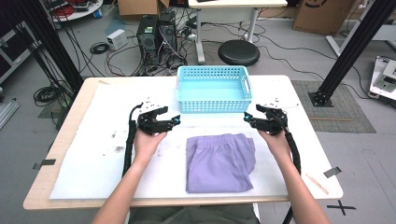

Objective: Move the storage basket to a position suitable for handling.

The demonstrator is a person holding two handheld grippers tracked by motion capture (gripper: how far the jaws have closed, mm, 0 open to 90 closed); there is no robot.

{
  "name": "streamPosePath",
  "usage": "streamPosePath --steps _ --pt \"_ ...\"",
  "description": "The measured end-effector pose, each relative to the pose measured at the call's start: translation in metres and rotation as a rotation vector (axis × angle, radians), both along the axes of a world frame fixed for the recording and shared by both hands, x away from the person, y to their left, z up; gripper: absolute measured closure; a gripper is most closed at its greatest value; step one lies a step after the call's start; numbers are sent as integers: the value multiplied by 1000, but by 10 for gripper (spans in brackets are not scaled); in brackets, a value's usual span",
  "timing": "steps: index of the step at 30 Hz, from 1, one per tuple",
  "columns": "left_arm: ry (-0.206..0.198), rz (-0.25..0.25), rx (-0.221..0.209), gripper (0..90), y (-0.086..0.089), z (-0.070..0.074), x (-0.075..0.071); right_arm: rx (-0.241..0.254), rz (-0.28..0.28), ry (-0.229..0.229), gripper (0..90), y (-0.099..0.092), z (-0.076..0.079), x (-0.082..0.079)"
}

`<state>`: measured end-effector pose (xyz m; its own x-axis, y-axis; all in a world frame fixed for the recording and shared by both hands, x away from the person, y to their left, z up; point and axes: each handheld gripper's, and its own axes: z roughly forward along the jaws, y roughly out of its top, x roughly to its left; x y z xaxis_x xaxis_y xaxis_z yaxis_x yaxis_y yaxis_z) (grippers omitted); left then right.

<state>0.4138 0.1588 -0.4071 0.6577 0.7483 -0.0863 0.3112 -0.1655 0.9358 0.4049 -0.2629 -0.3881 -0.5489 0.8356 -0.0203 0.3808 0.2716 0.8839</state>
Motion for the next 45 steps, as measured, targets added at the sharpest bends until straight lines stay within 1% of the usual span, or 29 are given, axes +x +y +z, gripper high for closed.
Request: streamPosePath --steps 3,5,7,8,11,13,14,15,16,18,21,26,30,34,37,38,40,41,43,45 --pt "31 -5 -2 306 1 -1 10 8 -17 -8 370 -2 -1 10" --pt "33 -6 3 306 0 0 17 10 -27 -1 370 -4 -1 17" --pt "28 -3 -4 306 1 2 23 14 -31 -3 370 -6 -1 24" --pt "32 -3 -5 306 1 3 27 18 -36 -4 369 -7 -1 26" --pt "36 -5 2 305 0 4 36 12 -35 -6 367 -7 -1 37" --pt "13 9 4 303 0 1 42 -4 -33 5 341 -5 -1 44" --pt "25 8 5 300 0 0 45 -12 -32 4 337 -4 0 49" --pt "46 6 12 299 0 -2 49 -16 -29 2 331 -3 0 52" --pt "55 7 18 296 -1 -3 52 -16 -26 1 324 -3 0 54" --pt "54 5 26 296 -2 -3 56 -29 -21 18 297 -1 0 59" --pt "40 2 29 288 -5 -5 61 -31 -15 17 294 -3 -1 62" --pt "70 -14 45 258 -11 -13 68 -27 -14 47 267 -7 -9 69" --pt "86 -6 62 256 -15 -21 76 -30 -15 78 267 -9 -19 77" --pt "97 -4 42 256 -17 -25 85 -49 -14 101 272 -9 -30 85" --pt "96 -6 3 255 -18 -29 89 -60 -20 109 272 -7 -36 89" --pt "95 -5 -1 253 -18 -30 89 -54 -22 106 274 -6 -37 91" --pt "89 -9 15 253 -20 -33 91 -42 -6 104 276 -5 -39 92" --pt "86 -16 17 253 -21 -35 91 -46 -3 100 278 -3 -39 92" --pt "83 -24 3 252 -21 -37 93 -55 15 88 317 -1 -40 93" --pt "70 -43 0 286 -23 -37 93 -64 20 79 322 1 -39 93"
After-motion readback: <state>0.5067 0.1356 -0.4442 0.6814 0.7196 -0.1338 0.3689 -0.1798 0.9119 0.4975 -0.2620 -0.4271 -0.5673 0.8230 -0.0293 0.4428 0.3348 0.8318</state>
